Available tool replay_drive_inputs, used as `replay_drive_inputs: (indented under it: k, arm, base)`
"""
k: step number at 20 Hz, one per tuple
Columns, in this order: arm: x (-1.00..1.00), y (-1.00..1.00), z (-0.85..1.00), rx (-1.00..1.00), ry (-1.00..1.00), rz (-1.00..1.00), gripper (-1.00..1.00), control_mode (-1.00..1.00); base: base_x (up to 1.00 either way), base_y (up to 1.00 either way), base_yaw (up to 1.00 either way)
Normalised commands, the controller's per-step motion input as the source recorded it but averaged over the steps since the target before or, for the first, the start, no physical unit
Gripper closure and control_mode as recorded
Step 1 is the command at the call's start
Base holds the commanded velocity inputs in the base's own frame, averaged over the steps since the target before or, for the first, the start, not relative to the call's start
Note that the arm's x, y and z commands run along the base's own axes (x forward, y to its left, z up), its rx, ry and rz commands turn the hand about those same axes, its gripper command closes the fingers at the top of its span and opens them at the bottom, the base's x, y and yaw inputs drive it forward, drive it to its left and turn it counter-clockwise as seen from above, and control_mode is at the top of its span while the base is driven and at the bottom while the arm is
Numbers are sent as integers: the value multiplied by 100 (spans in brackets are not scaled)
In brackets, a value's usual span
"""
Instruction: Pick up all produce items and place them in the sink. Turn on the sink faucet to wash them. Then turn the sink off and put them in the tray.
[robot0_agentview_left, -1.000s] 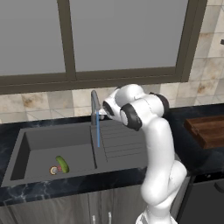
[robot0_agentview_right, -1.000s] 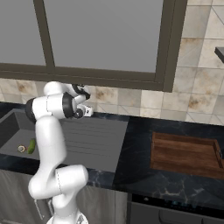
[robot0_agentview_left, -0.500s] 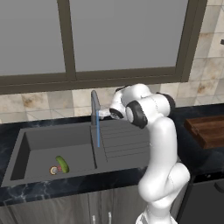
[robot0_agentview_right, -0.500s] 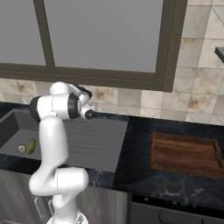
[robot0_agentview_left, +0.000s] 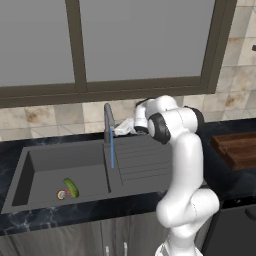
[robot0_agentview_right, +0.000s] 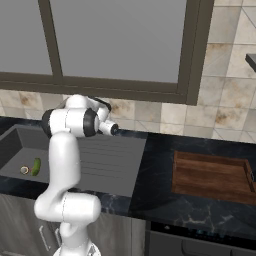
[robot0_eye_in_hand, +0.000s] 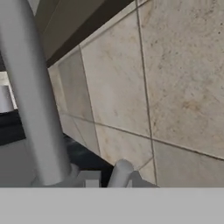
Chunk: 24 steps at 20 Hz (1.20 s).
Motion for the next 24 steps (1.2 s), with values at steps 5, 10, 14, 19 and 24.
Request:
replay_drive_inputs:
  k: [5, 10, 14, 19, 24]
  arm:
    - [0, 49, 25, 0, -12, 25, 100, -100]
    - [-1, 60, 21, -2, -11, 23, 100, -100]
    - [-3, 38, 2, -4, -9, 13, 100, -100]
    - [0, 10, 0, -3, 0, 1, -100, -100]
    - [-3, -13, 5, 1, -4, 0, -100, -100]
  base:
    - [0, 0, 0]
    - [0, 0, 0]
    - [0, 0, 0]
    - [0, 0, 0]
    - [0, 0, 0]
